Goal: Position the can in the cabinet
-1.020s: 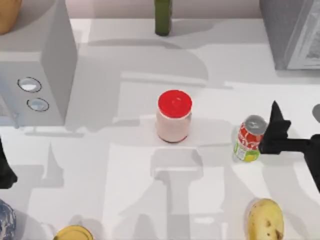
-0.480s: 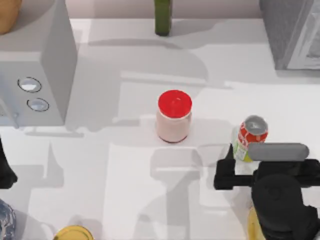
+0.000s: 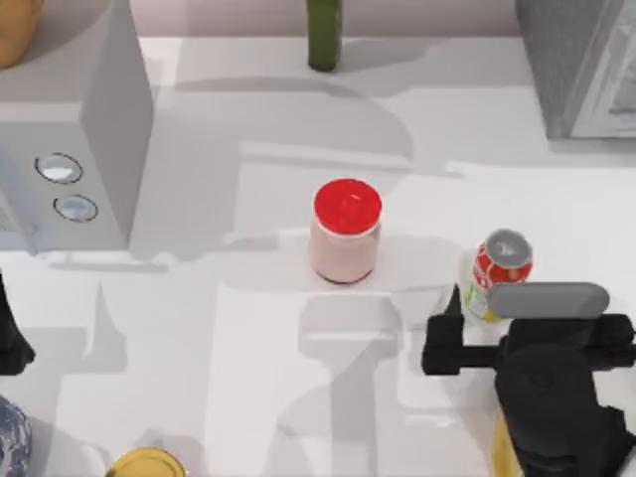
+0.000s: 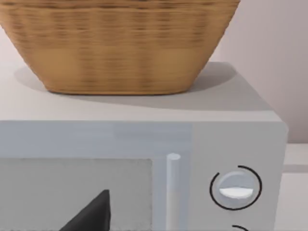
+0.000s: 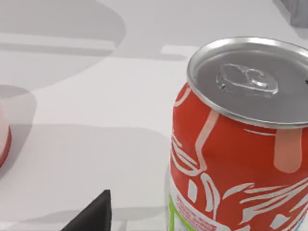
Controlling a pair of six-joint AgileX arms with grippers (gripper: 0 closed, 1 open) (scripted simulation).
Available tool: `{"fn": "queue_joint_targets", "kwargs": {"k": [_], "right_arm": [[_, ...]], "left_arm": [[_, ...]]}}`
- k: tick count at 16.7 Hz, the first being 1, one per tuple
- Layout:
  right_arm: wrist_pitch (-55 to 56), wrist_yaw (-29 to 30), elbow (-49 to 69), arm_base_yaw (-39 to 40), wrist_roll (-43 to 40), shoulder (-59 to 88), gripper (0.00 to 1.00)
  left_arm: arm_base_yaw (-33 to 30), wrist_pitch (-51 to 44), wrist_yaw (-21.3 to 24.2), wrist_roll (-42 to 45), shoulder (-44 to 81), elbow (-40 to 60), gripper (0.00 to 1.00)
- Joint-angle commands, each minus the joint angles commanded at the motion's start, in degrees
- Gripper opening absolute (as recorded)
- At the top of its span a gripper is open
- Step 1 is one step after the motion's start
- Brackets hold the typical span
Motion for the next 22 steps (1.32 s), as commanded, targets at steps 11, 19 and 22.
{"fn": "queue_joint_targets", "kwargs": {"k": [11,19,22], "right_arm": [[5.49,-8.27,8.85,-8.84,-4.68,10.91,1.0],[5.27,-7.9,8.86,-8.7,-4.51,11.01,0.77],[5.27,-7.9,8.86,-8.7,-4.51,11.01,0.55]], "left_arm": [[0.0,0.0,0.0,0.0,0.0,0.0,1.0],[0.0,0.0,0.0,0.0,0.0,0.0,1.0],[0.0,0.0,0.0,0.0,0.0,0.0,1.0]]}}
